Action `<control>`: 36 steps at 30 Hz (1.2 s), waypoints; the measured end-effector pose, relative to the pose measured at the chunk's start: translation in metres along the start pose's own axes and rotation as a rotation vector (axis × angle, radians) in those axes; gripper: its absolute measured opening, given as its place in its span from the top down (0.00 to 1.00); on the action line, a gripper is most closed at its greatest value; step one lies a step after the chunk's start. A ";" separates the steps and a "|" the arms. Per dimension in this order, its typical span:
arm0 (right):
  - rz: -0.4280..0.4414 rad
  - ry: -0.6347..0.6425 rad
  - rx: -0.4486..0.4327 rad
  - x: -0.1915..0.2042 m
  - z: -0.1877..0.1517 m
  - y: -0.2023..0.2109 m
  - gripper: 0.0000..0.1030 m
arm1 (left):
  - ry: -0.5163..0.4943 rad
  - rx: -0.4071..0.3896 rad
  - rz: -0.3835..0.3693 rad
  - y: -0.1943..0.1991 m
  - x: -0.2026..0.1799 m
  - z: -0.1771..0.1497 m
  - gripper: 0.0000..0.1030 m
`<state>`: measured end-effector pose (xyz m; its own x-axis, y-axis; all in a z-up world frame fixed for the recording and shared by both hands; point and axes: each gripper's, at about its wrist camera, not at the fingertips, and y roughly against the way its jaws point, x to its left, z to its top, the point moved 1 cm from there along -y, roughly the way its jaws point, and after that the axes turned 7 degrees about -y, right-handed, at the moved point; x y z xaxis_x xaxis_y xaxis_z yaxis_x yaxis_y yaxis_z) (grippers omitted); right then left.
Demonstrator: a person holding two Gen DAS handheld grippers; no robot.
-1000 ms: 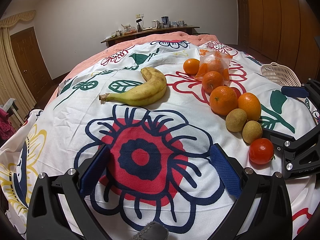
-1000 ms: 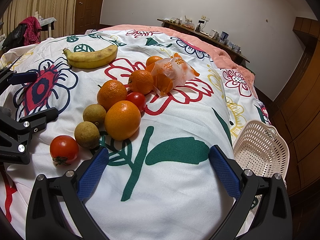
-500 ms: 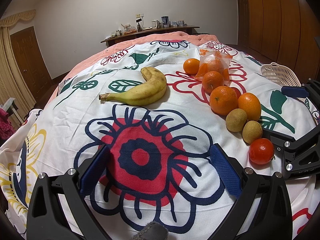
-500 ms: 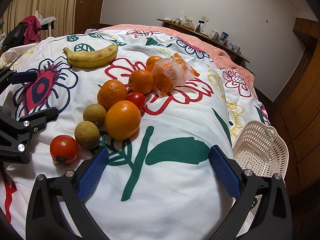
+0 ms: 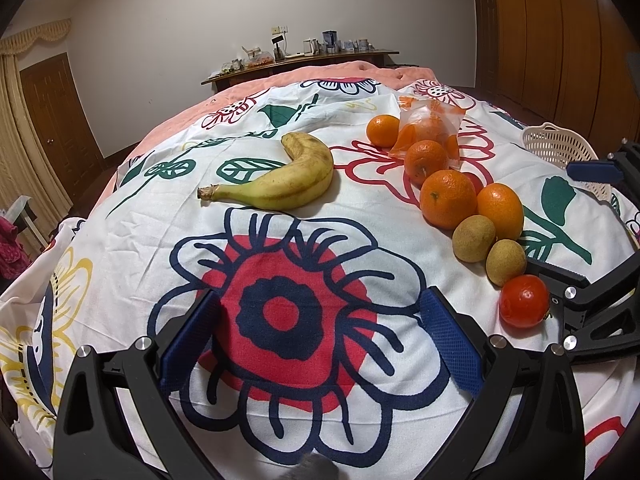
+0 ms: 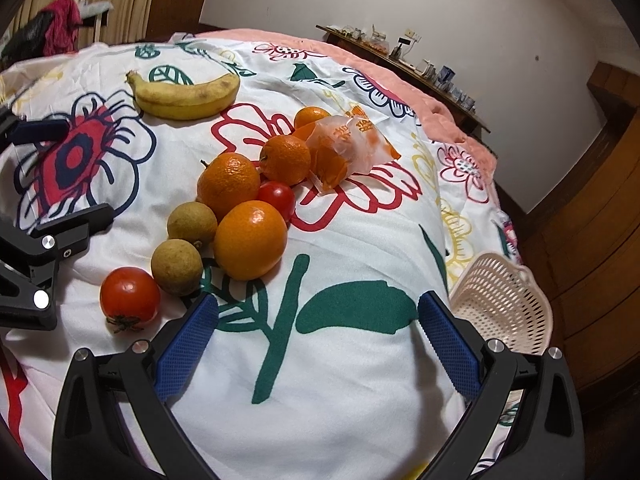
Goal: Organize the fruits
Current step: 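Move the right gripper to the large orange and close on it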
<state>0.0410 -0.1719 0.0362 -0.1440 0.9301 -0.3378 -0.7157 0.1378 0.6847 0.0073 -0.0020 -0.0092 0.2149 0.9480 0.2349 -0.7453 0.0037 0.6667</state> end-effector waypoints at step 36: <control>0.228 -0.121 0.074 -0.033 0.007 0.003 0.12 | 0.032 0.003 -0.039 0.000 -0.003 0.002 0.02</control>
<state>0.0489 -0.1996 0.0540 -0.2097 0.9733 -0.0930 -0.6220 -0.0594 0.7808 0.0077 -0.0051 -0.0086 0.2236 0.9568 0.1861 -0.7351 0.0402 0.6768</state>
